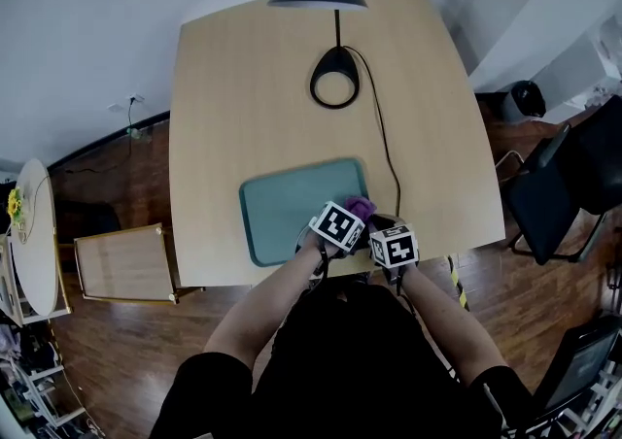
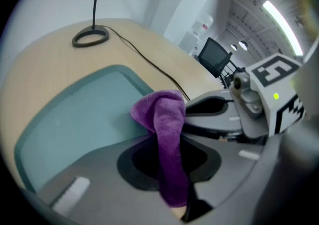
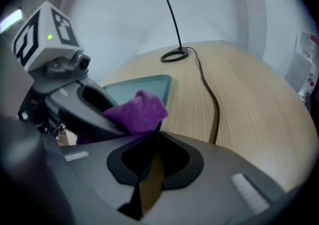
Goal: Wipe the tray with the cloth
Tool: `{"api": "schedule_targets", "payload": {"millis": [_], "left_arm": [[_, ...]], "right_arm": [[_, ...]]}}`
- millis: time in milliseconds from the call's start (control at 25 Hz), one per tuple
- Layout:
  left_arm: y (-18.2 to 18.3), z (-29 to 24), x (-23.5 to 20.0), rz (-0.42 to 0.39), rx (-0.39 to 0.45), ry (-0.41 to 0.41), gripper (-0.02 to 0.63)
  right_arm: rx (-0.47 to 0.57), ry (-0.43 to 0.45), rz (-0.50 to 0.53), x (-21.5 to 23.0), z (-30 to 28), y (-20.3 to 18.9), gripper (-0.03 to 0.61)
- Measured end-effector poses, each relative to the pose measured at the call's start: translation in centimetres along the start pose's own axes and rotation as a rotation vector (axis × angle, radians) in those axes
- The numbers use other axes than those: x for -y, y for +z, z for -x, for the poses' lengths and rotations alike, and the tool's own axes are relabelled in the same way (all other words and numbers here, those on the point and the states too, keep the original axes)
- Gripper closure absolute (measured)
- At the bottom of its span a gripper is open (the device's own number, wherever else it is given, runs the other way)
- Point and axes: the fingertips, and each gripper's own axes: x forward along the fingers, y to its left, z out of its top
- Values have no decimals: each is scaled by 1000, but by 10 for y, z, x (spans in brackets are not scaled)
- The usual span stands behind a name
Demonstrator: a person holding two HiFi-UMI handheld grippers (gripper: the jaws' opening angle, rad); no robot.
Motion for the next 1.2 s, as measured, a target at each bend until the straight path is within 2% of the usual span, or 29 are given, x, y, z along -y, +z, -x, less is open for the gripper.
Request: {"api": "schedule_targets", "payload": {"millis": [80,160,280,360,400,560,720,920,1000,1200], "left_arm": [[25,11,-26,-43,12,80,502],[57,27,-61,-161,30,221,502],[82,38,-102,-491,-73,444,502],[86,37,-116,-679,-154,525,502],[84,34,-118,-730,-179,532,502],[56,23,-92,-781,-199,451,503],[6,21,-58,-858,-216,374,503],[-51,18,-23,-905,-209,284,503],[-67,19,-13,-894,-207,222,503],[-92,24,3,-798,-222,18,506]], "right_arm": [[-3,4,0,-1,0,1,545],[-4,10,-3,-2,1,1,545],[1,14,-2,-3,2,2,545],[4,13,1,-4,2,2,545],[4,13,2,-4,1,2,545],[0,23,-2,-3,1,0,545],[2,23,-5,-1,2,-1,545],[-2,16,-11,1,2,-3,545],[-5,13,-9,1,2,-3,545],[-12,3,1,1,0,-3,545]]}}
